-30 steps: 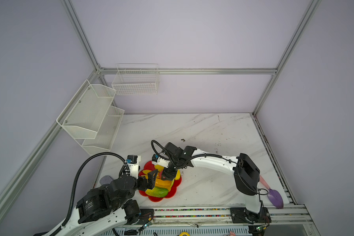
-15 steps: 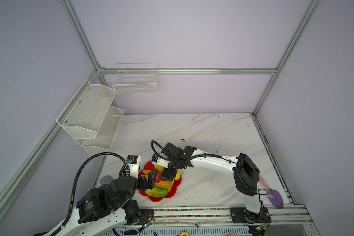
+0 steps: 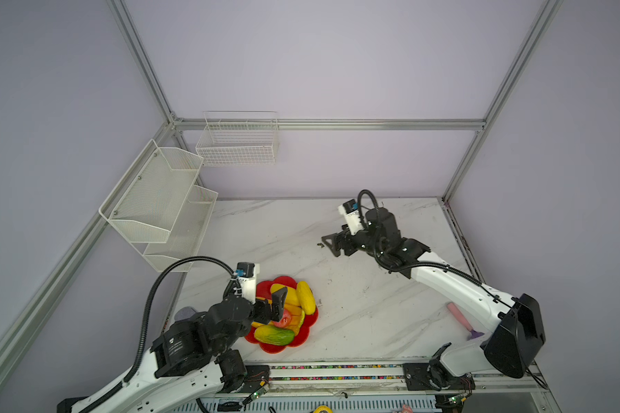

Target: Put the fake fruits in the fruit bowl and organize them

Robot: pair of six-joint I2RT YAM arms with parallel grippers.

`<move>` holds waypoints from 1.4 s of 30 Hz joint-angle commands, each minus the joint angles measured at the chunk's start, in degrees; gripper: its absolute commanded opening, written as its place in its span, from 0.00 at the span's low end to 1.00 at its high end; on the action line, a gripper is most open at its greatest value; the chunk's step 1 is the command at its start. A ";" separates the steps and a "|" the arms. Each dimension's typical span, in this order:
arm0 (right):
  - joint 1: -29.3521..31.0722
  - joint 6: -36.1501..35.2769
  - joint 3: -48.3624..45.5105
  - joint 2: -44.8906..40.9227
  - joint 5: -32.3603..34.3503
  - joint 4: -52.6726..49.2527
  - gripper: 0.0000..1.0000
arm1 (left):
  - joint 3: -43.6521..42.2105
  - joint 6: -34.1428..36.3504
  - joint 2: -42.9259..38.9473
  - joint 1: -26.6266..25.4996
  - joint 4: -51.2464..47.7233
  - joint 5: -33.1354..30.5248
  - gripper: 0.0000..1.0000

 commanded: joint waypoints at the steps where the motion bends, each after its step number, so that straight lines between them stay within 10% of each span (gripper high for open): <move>1: -7.17 9.88 -6.68 -3.42 3.77 7.05 0.97 | 0.87 7.00 9.66 1.60 11.03 -0.04 1.00; 8: -25.66 15.41 -15.38 -0.95 3.74 20.37 0.97 | 4.53 14.56 21.69 26.44 23.87 12.43 1.00; 14: -27.96 2.29 -23.29 5.35 14.63 37.75 0.97 | -2.18 12.98 29.24 47.70 36.26 12.23 1.00; 21: -28.49 -9.58 -36.76 7.55 28.50 63.28 0.97 | -20.79 25.28 33.75 50.97 70.80 3.96 1.00; 29: -30.16 -9.95 -42.46 21.85 17.50 87.98 0.97 | -23.62 31.92 44.55 54.38 89.18 9.62 1.00; 35: -30.23 -11.07 -41.04 20.85 15.66 83.07 0.97 | -28.91 31.84 57.17 57.45 108.43 16.64 1.00; 42: -29.81 -11.09 -39.56 20.84 17.64 80.08 0.97 | -27.87 30.21 55.73 57.71 103.41 15.92 1.00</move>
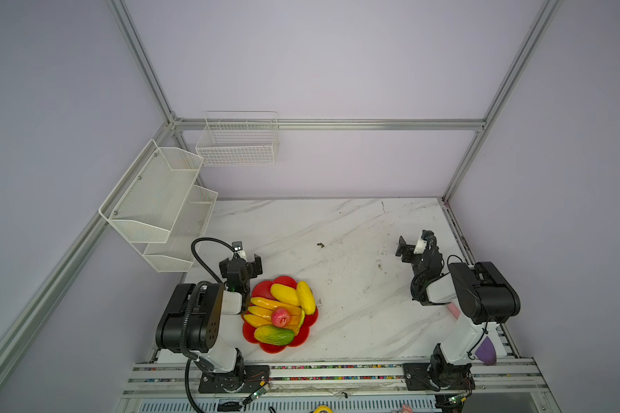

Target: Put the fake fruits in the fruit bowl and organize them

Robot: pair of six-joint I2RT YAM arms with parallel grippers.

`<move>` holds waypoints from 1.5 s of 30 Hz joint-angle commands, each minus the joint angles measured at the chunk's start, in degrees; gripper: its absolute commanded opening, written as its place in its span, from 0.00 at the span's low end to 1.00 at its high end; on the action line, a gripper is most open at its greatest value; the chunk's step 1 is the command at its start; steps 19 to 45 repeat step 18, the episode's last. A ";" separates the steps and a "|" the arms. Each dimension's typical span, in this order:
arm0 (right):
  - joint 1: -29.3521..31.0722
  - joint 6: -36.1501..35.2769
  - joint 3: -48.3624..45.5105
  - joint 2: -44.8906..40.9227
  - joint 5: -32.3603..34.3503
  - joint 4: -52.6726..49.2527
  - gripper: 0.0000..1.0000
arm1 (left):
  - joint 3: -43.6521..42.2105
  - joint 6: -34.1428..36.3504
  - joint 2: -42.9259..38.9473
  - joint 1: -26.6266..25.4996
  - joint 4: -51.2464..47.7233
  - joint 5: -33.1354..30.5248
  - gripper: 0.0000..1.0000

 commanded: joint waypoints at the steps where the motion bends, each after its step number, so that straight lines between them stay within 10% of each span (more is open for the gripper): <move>1: 0.29 -1.38 0.64 -0.60 0.27 1.99 0.97 | -0.68 0.77 -0.83 0.41 7.49 0.85 1.00; 45: 0.60 -1.91 0.92 -0.84 0.43 1.30 0.97 | -0.56 0.72 -0.91 0.38 7.14 0.81 1.00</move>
